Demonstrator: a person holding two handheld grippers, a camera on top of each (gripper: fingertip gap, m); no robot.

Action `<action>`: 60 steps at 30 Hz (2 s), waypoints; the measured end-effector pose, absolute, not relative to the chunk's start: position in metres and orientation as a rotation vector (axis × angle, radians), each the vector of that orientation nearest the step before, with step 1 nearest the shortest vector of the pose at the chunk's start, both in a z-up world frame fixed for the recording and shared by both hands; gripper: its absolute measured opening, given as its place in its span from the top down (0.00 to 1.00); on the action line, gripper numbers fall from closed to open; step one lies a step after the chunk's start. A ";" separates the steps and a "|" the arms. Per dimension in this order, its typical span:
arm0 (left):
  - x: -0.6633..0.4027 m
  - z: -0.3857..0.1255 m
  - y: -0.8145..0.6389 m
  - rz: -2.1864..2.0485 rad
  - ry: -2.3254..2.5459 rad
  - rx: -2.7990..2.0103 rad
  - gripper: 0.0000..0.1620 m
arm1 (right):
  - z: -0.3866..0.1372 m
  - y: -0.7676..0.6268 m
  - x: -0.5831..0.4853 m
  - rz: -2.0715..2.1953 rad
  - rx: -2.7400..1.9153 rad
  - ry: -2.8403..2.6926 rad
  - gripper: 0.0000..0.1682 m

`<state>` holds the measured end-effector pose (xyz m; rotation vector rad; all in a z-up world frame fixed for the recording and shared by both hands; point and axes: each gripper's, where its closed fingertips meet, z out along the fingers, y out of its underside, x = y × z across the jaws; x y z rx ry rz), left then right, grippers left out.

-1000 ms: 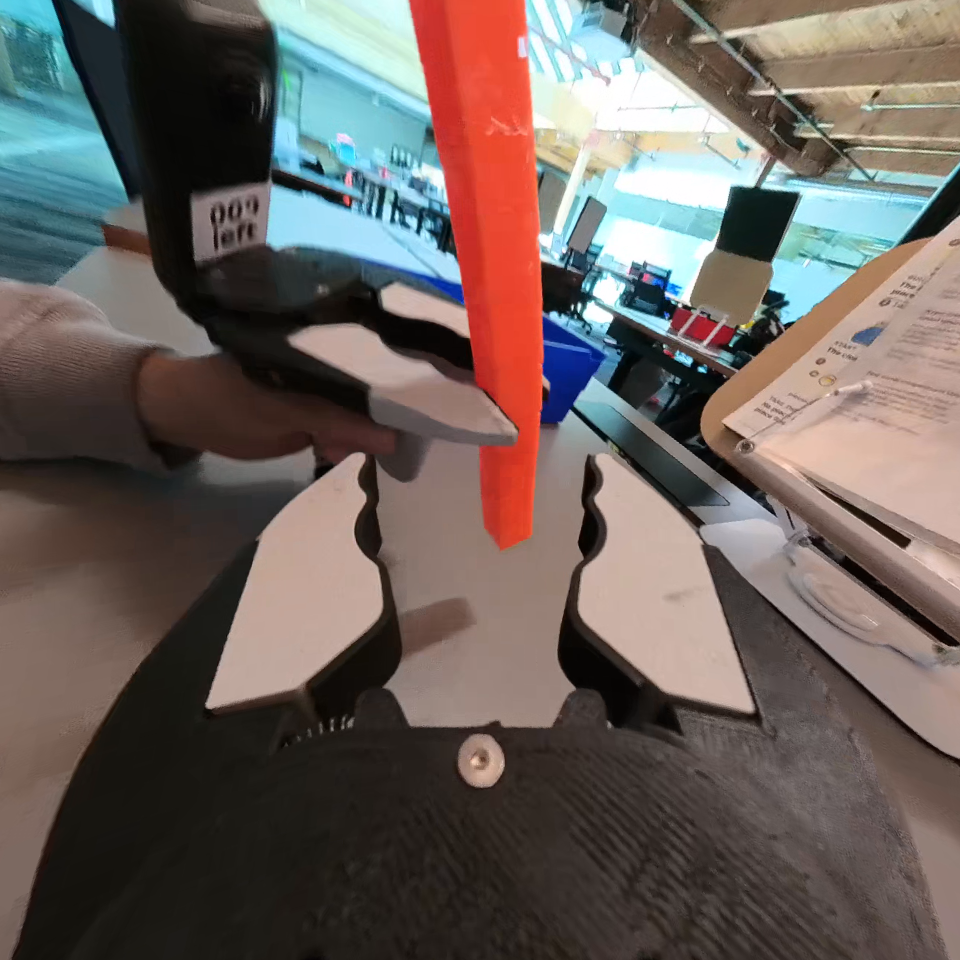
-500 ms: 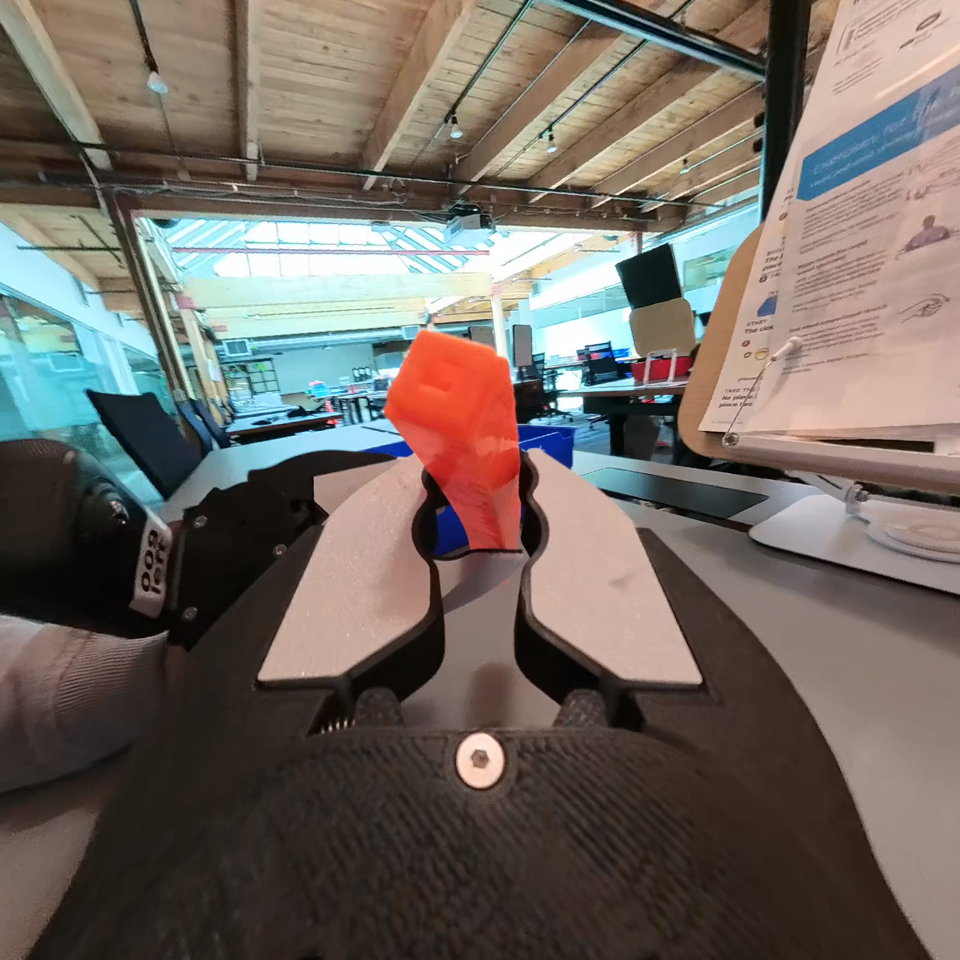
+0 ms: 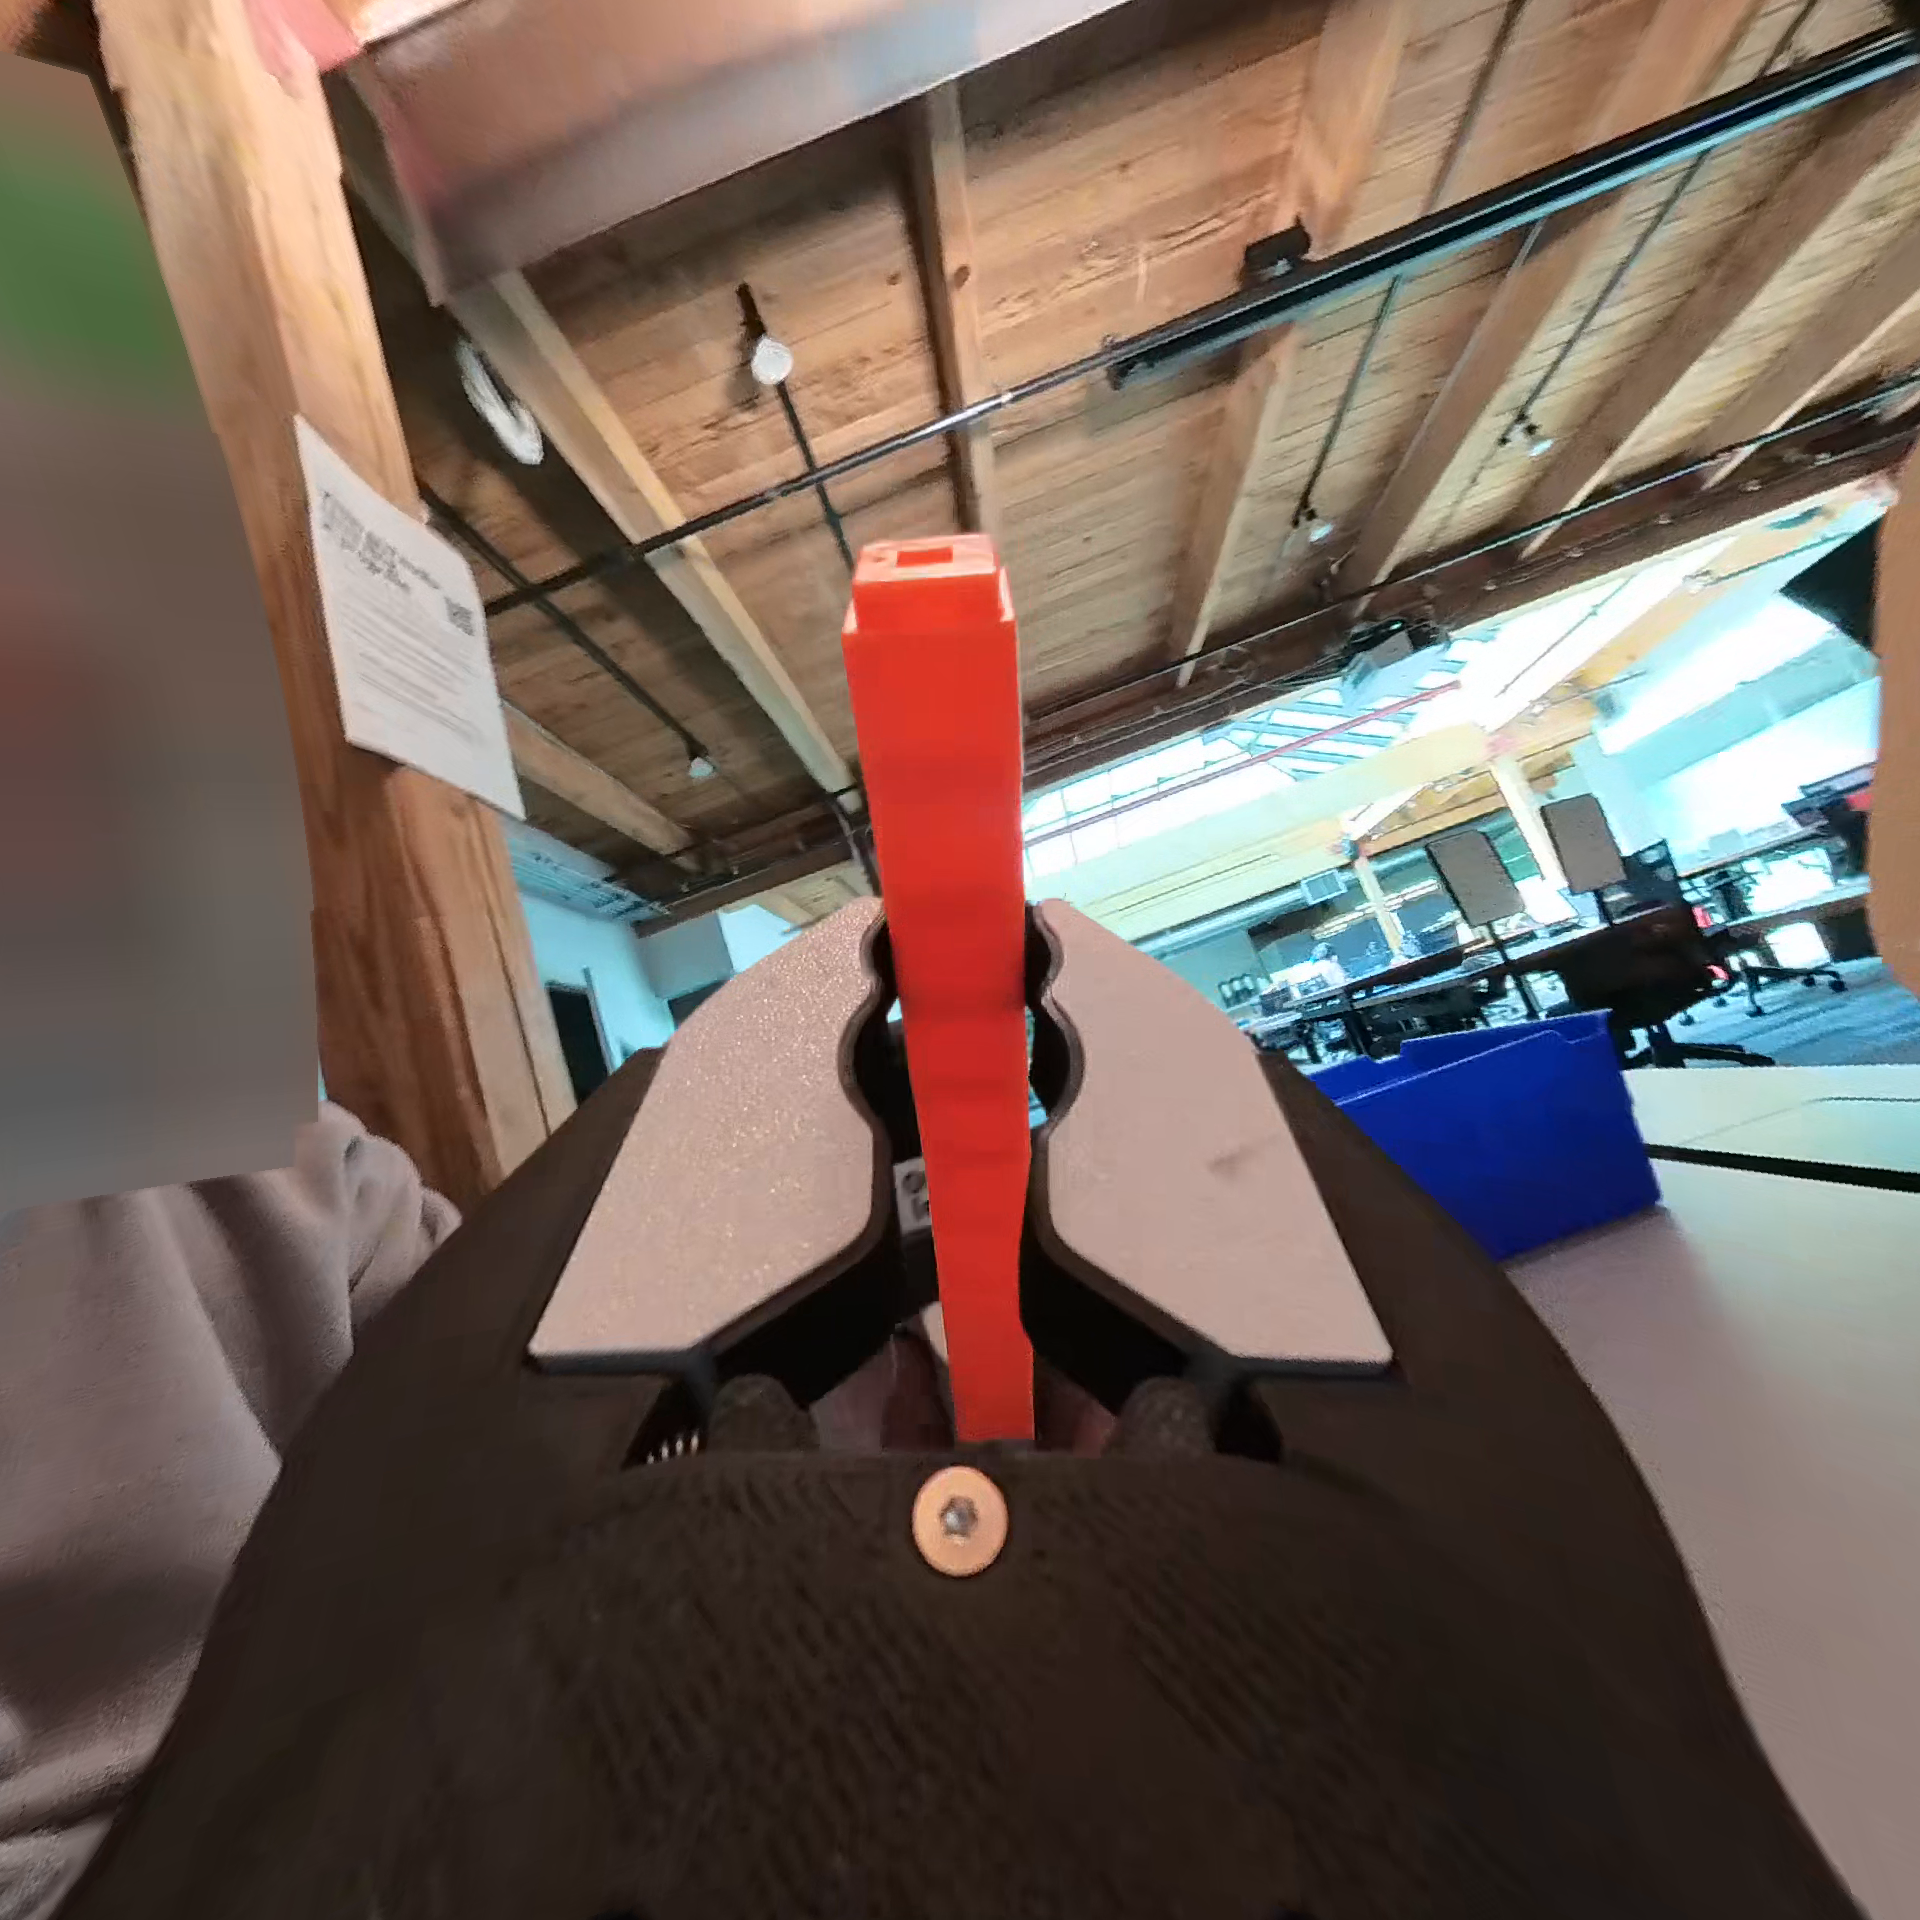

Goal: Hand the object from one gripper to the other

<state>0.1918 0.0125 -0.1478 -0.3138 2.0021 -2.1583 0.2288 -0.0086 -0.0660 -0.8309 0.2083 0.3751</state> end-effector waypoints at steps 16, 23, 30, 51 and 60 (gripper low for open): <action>0.194 -0.178 0.006 -1.894 2.240 -0.331 0.83 | -0.078 0.015 0.211 0.241 -1.031 0.109 0.87; 0.198 -0.190 0.011 -1.667 2.315 -0.283 0.86 | -0.091 0.025 0.199 0.281 -1.266 0.061 0.86; 0.192 -0.197 0.005 -1.676 2.397 -0.299 0.87 | -0.095 0.032 0.190 0.208 -1.338 0.023 0.86; 0.248 -0.176 0.045 -1.474 1.928 -0.651 0.87 | -0.138 0.058 0.237 -0.357 -1.498 0.246 0.86; 0.191 -0.134 0.042 -2.392 2.107 -0.380 0.68 | -0.134 0.043 0.176 0.424 -1.529 0.005 0.86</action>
